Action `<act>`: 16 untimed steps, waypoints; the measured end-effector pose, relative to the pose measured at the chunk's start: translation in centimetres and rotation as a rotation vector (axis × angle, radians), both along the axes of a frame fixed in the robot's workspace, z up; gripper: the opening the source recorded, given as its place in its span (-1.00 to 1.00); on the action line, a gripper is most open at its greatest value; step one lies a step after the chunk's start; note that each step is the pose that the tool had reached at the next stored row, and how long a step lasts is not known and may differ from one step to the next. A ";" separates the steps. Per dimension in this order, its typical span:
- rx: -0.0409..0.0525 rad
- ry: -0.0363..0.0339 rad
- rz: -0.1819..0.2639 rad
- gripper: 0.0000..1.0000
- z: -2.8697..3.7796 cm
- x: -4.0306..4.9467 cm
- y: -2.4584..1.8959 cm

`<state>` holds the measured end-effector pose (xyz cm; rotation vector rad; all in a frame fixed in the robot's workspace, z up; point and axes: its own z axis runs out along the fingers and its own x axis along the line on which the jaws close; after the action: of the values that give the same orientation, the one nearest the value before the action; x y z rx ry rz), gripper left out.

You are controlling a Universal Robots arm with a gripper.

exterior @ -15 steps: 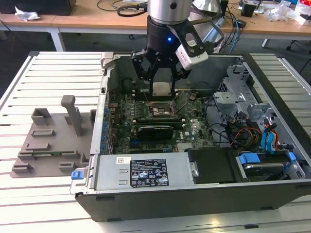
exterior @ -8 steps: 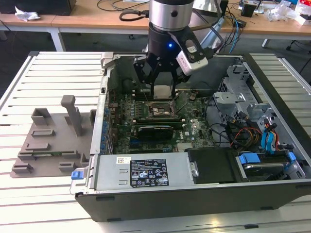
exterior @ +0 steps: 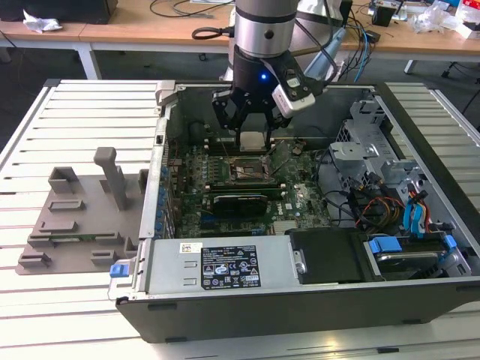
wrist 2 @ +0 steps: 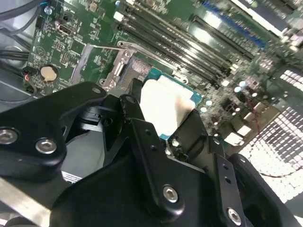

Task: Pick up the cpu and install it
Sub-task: 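Pick up the cpu and move it towards the insertion slot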

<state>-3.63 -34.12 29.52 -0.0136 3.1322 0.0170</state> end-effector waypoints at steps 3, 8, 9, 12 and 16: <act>-0.0001 0.0000 0.000 0.09 -0.46 0.19 0.42; -0.0001 0.0002 0.000 0.09 -1.31 0.83 0.91; -0.0001 0.0002 0.000 0.09 -1.49 1.15 1.00; -0.0001 0.0002 0.000 0.09 -1.62 1.28 1.04; -0.0001 0.0002 0.000 0.09 -1.63 1.28 1.04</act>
<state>-2.35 -33.08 27.89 -0.0136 3.1324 0.0168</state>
